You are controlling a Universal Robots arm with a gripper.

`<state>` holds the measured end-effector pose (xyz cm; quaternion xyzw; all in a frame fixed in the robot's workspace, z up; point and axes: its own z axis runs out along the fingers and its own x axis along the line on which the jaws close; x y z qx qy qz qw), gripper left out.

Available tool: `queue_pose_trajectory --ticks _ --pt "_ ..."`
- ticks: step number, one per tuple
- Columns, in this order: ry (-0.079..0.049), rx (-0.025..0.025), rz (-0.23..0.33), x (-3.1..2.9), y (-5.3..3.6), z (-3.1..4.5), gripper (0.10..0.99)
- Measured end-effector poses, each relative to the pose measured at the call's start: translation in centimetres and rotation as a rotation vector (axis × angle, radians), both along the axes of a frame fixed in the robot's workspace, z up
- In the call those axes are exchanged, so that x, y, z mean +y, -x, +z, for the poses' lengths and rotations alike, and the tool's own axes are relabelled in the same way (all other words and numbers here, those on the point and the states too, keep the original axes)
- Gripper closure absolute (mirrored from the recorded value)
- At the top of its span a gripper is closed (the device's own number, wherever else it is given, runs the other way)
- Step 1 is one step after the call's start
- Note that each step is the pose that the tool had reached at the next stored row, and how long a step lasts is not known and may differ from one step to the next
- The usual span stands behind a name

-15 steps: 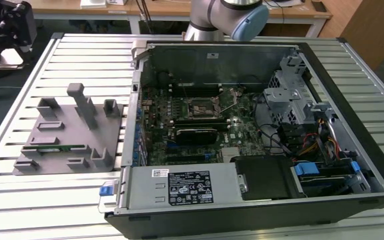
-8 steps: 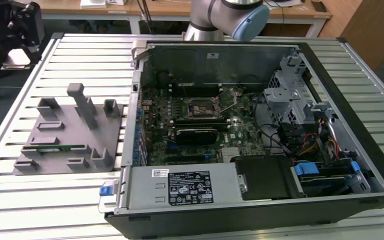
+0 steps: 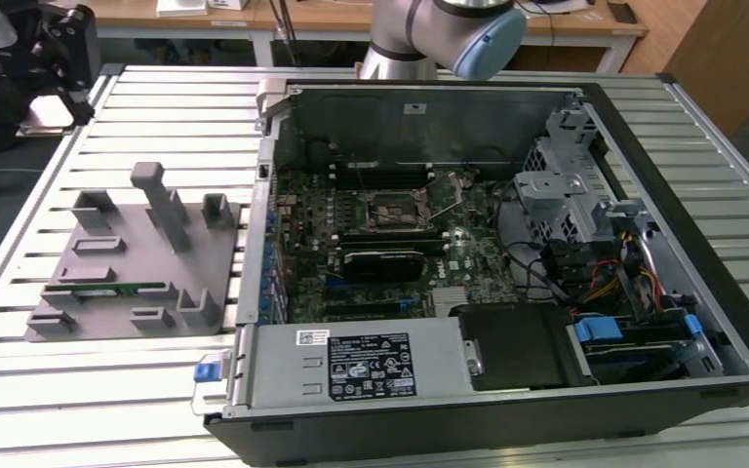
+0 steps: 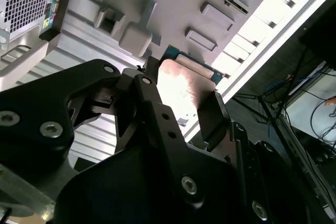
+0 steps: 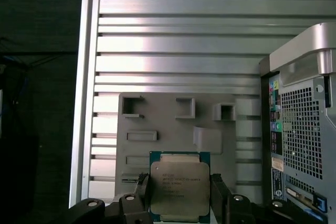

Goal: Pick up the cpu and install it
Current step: 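Pick up the cpu and move it towards the insertion slot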

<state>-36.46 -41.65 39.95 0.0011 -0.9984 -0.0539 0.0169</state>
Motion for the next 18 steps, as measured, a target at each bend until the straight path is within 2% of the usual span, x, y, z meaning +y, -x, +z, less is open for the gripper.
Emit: queue_pose_trajectory --ticks 18 --pt "0.0 -0.0001 0.0 0.0 -2.52 -0.07 0.545"
